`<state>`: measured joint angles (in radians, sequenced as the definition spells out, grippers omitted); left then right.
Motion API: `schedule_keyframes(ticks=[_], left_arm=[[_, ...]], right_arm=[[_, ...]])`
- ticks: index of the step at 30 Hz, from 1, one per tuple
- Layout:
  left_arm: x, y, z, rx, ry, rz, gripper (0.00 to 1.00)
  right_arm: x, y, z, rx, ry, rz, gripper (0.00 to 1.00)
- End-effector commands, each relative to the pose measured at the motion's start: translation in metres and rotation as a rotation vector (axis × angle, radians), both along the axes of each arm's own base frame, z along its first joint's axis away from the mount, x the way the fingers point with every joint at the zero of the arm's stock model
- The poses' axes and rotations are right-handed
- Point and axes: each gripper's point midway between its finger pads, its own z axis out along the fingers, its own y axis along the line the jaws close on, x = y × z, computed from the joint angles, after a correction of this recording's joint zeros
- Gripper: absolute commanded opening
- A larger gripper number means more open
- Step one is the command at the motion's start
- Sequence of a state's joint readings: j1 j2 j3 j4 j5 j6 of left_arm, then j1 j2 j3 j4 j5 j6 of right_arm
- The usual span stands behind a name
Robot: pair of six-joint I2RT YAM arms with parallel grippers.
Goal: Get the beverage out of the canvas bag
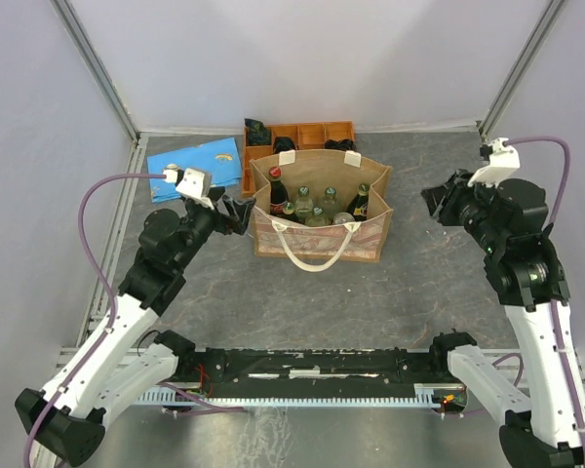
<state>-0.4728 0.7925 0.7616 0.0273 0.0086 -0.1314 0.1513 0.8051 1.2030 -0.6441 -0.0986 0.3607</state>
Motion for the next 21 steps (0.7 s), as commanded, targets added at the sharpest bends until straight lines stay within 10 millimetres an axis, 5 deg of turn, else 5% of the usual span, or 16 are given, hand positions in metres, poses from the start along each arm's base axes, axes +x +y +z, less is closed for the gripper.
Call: schedule_keyframes(ticks=[1, 3, 10, 17, 21], left_arm=[[-0.016, 0.0, 0.018, -0.051, -0.03, -0.032, 0.67], [-0.025, -0.001, 0.02, -0.07, -0.031, -0.057, 0.51], [-0.04, -0.001, -0.011, -0.11, 0.057, -0.078, 0.38], [-0.044, 0.005, -0.033, -0.096, 0.122, -0.048, 0.03], [-0.046, -0.004, -0.035, -0.057, 0.154, -0.102, 0.03]], right_arm=[[0.005, 0.03, 0.009, 0.02, -0.018, 0.127, 0.33], [0.008, 0.044, 0.005, -0.004, -0.001, 0.167, 0.32], [0.016, 0.099, -0.011, -0.097, 0.041, 0.281, 0.32], [0.041, 0.151, -0.024, -0.209, 0.058, 0.338, 0.27], [0.062, 0.172, -0.029, -0.207, 0.068, 0.345, 0.24]])
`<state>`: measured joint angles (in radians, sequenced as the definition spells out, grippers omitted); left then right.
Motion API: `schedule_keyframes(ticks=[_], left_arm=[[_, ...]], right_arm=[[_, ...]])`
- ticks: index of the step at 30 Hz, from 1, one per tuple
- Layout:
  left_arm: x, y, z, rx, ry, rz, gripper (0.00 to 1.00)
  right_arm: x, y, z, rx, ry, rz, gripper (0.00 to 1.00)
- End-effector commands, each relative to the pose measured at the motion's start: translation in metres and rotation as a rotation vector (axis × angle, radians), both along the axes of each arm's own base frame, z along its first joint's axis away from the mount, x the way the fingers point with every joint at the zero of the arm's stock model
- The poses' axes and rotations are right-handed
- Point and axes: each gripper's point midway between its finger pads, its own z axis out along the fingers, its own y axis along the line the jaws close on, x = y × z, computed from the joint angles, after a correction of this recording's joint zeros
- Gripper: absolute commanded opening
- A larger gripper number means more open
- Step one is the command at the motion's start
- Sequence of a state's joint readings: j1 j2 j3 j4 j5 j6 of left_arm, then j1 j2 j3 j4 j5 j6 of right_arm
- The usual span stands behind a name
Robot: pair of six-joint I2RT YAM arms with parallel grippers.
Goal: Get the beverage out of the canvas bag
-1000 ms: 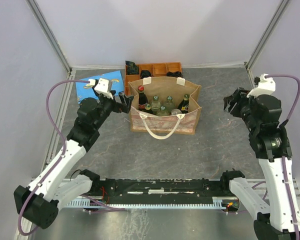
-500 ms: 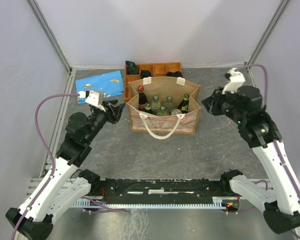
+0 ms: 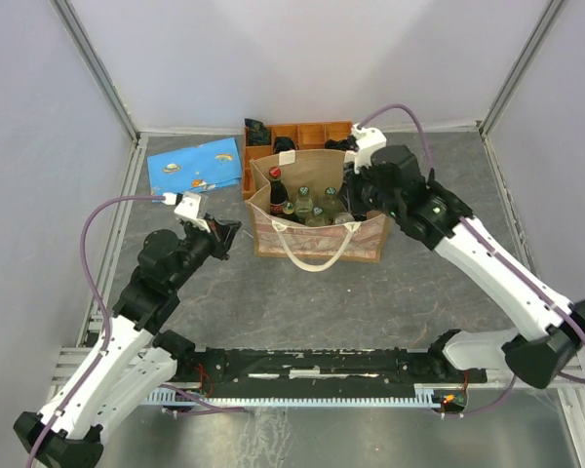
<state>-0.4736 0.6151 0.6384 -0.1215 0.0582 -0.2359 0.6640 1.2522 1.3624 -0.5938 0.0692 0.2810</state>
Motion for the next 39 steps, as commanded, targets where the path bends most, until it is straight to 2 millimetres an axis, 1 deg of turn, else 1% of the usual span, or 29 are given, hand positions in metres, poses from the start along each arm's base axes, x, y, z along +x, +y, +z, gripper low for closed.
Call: schedule_keyframes(ticks=[1, 3, 4, 5, 6, 7, 8, 10, 12, 13, 15, 17, 18, 24, 26, 32, 35, 36, 39], left_arm=[[-0.006, -0.014, 0.01, -0.007, 0.019, -0.079, 0.03], [-0.009, -0.021, 0.011, -0.005, 0.018, -0.128, 0.03], [-0.012, -0.025, 0.011, -0.005, 0.016, -0.155, 0.06], [-0.014, -0.029, 0.011, -0.002, 0.011, -0.187, 0.13], [-0.017, -0.032, 0.01, 0.003, 0.012, -0.213, 0.27], [-0.019, -0.035, 0.008, 0.008, 0.018, -0.233, 0.52], [-0.022, -0.037, 0.008, 0.009, 0.018, -0.258, 0.59], [-0.027, -0.041, 0.01, 0.0, 0.006, -0.294, 0.56], [-0.029, -0.042, 0.015, -0.02, -0.001, -0.296, 0.32], [-0.03, -0.042, 0.016, -0.026, -0.001, -0.297, 0.25], [-0.033, -0.042, 0.018, -0.031, -0.01, -0.307, 0.24], [-0.035, -0.042, 0.017, -0.031, -0.018, -0.314, 0.25], [-0.036, -0.042, 0.016, -0.031, -0.022, -0.316, 0.28], [-0.032, -0.04, 0.006, -0.101, -0.003, -0.272, 0.55], [-0.032, -0.041, 0.002, -0.121, 0.012, -0.268, 0.59], [-0.031, -0.04, -0.015, -0.11, 0.049, -0.256, 0.61], [-0.028, -0.038, -0.024, -0.103, 0.066, -0.235, 0.62], [-0.027, -0.037, -0.027, -0.099, 0.074, -0.228, 0.62], [-0.024, -0.037, -0.034, -0.092, 0.089, -0.218, 0.63]], right_arm=[[0.03, 0.017, 0.023, 0.025, -0.083, -0.024, 0.23], [0.034, 0.025, 0.013, 0.021, -0.05, -0.013, 0.22], [0.033, 0.03, 0.006, 0.019, -0.031, -0.005, 0.21], [0.03, 0.034, -0.001, 0.013, -0.013, 0.005, 0.21], [0.027, 0.035, -0.009, 0.005, 0.003, 0.009, 0.2], [0.022, 0.038, -0.017, -0.006, 0.018, 0.016, 0.2], [0.017, 0.039, -0.024, -0.014, 0.032, 0.021, 0.2], [0.006, 0.042, -0.039, -0.035, 0.063, 0.027, 0.2], [-0.007, 0.042, -0.054, -0.064, 0.09, 0.024, 0.2], [-0.012, 0.042, -0.059, -0.075, 0.1, 0.024, 0.2], [-0.025, 0.045, -0.067, -0.085, 0.118, 0.034, 0.19], [-0.033, 0.045, -0.078, -0.104, 0.145, 0.04, 0.19], [-0.037, 0.046, -0.084, -0.112, 0.158, 0.041, 0.19], [-0.057, 0.048, -0.109, -0.156, 0.206, 0.068, 0.18], [-0.062, 0.048, -0.119, -0.176, 0.222, 0.077, 0.18], [-0.079, 0.047, -0.16, -0.258, 0.316, 0.098, 0.18], [-0.086, 0.046, -0.189, -0.305, 0.388, 0.109, 0.17], [-0.089, 0.046, -0.203, -0.331, 0.419, 0.112, 0.16], [-0.095, 0.044, -0.227, -0.381, 0.47, 0.115, 0.15]])
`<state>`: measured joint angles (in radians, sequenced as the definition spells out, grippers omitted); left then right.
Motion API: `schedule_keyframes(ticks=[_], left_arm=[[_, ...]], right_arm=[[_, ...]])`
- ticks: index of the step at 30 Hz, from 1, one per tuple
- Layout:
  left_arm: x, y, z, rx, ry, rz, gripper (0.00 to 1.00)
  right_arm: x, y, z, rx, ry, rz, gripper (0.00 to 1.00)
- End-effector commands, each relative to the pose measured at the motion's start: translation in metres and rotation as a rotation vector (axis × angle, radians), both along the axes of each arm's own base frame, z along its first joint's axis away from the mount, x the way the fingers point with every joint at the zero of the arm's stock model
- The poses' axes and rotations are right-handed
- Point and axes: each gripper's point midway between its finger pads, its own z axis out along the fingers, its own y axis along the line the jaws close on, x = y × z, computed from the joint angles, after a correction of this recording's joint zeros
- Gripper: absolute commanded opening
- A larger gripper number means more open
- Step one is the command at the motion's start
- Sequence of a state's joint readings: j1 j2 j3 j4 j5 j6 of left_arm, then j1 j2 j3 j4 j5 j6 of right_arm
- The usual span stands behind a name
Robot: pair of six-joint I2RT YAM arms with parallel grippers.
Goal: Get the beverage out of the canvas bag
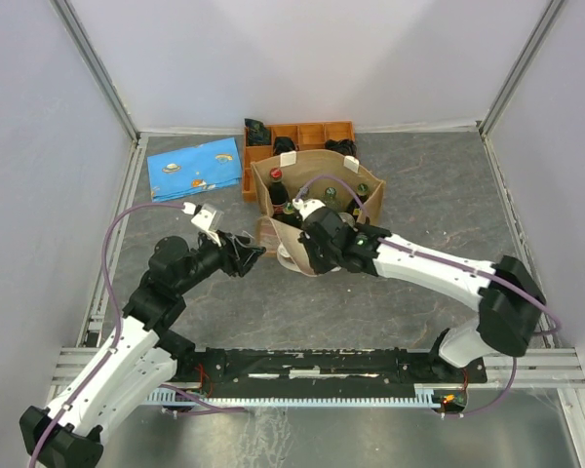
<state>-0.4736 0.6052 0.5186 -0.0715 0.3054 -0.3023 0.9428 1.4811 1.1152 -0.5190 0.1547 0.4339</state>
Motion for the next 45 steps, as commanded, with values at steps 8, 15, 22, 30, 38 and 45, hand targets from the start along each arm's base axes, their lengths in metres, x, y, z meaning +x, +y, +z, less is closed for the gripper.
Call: schedule_keyframes(ticks=[8, 15, 22, 30, 38, 45], left_arm=[[0.007, -0.005, 0.012, -0.05, -0.035, 0.008, 0.68], [0.005, -0.013, 0.012, -0.029, -0.043, -0.048, 0.69], [0.007, -0.012, 0.013, -0.022, -0.057, -0.044, 0.69], [0.012, -0.017, 0.031, -0.055, -0.088, -0.052, 0.7], [0.007, -0.036, 0.048, -0.158, -0.051, -0.134, 0.73], [0.012, -0.04, 0.057, -0.249, 0.016, -0.098, 0.74]], right_arm=[[-0.015, -0.022, -0.047, -0.182, 0.097, -0.013, 0.13], [0.008, -0.016, 0.018, -0.118, -0.049, -0.048, 0.21], [0.028, -0.025, 0.085, -0.075, -0.205, -0.114, 0.5], [0.036, -0.031, 0.089, -0.131, -0.235, -0.132, 0.62], [0.027, -0.03, 0.082, -0.086, -0.214, -0.114, 0.63], [0.023, -0.024, 0.075, -0.053, -0.202, -0.087, 0.62]])
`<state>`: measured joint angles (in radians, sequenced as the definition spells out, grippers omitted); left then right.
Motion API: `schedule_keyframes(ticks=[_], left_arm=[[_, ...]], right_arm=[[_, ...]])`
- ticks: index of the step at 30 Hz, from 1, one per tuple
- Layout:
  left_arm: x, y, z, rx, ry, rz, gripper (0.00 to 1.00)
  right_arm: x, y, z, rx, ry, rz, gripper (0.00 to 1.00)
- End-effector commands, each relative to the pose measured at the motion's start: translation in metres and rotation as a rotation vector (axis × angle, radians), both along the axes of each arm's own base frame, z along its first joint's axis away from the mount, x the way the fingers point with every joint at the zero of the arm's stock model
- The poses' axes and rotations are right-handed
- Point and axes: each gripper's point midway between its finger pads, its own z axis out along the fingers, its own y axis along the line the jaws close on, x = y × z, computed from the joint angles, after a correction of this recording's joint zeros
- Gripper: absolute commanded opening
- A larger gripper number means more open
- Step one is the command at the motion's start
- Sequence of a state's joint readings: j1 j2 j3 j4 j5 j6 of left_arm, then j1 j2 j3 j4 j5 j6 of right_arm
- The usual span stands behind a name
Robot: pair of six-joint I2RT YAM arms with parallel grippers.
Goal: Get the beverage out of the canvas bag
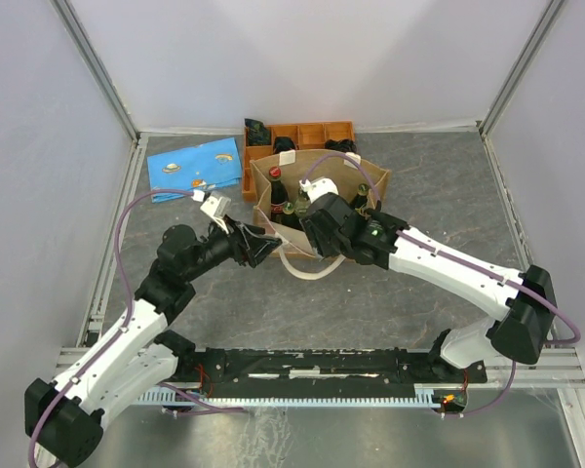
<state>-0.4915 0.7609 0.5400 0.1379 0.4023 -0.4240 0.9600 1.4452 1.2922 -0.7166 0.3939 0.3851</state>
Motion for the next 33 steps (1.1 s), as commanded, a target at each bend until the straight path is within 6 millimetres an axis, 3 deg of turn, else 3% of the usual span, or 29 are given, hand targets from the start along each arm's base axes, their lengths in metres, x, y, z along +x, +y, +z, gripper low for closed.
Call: schedule_keyframes(ticks=[1, 13, 18, 29, 33], left_arm=[[0.004, -0.006, 0.037, -0.126, 0.008, 0.015, 0.74], [0.018, -0.016, -0.02, -0.03, 0.198, 0.084, 0.7], [0.019, -0.016, -0.017, -0.036, 0.19, 0.1, 0.7], [0.01, -0.01, 0.018, -0.102, 0.102, 0.11, 0.7], [0.017, -0.01, 0.012, -0.082, 0.106, 0.129, 0.71]], right_arm=[[-0.002, 0.007, 0.013, 0.065, -0.027, 0.026, 0.63], [-0.006, 0.011, 0.002, 0.052, -0.019, 0.064, 0.62], [-0.011, 0.009, -0.007, 0.037, -0.007, 0.081, 0.62], [-0.015, 0.013, -0.012, 0.02, -0.006, 0.103, 0.62], [-0.017, 0.016, -0.013, 0.027, -0.004, 0.117, 0.62]])
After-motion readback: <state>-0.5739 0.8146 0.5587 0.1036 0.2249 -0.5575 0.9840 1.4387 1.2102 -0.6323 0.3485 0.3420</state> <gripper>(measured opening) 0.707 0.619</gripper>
